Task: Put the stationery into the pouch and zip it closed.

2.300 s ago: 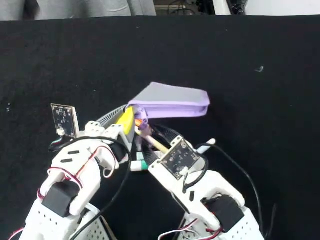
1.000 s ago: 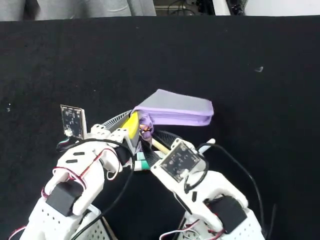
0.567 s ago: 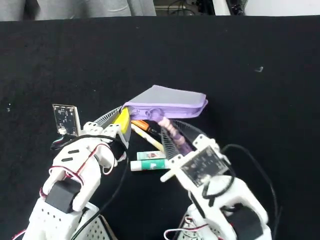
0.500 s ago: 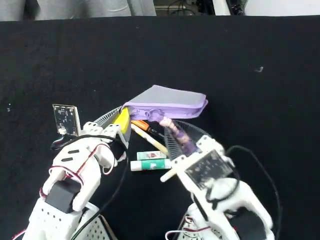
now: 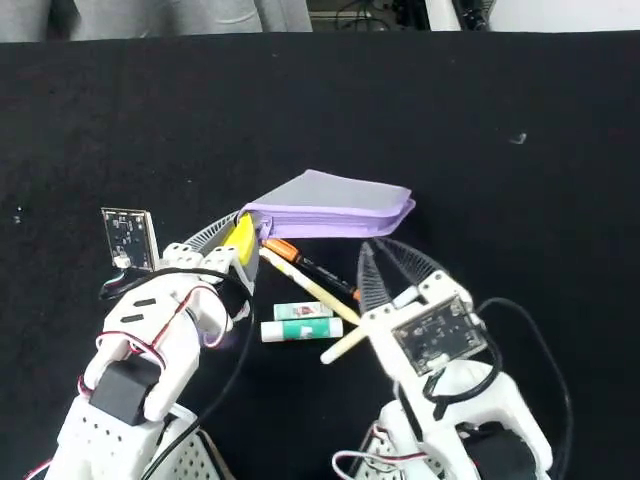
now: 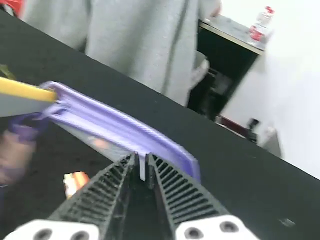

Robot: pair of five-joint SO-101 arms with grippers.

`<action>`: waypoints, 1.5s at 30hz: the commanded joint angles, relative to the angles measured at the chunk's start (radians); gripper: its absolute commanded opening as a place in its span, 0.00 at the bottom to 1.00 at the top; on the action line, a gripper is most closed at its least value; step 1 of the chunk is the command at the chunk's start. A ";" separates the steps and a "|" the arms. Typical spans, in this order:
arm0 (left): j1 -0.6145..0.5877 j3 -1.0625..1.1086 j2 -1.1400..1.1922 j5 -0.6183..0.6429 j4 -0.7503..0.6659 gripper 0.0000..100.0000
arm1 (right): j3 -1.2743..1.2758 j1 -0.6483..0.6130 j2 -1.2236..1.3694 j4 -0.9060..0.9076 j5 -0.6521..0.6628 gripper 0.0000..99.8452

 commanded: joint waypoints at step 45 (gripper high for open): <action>0.208 0.010 -0.295 0.029 -0.051 0.03 | 0.371 -0.362 -0.150 -0.212 -0.075 0.09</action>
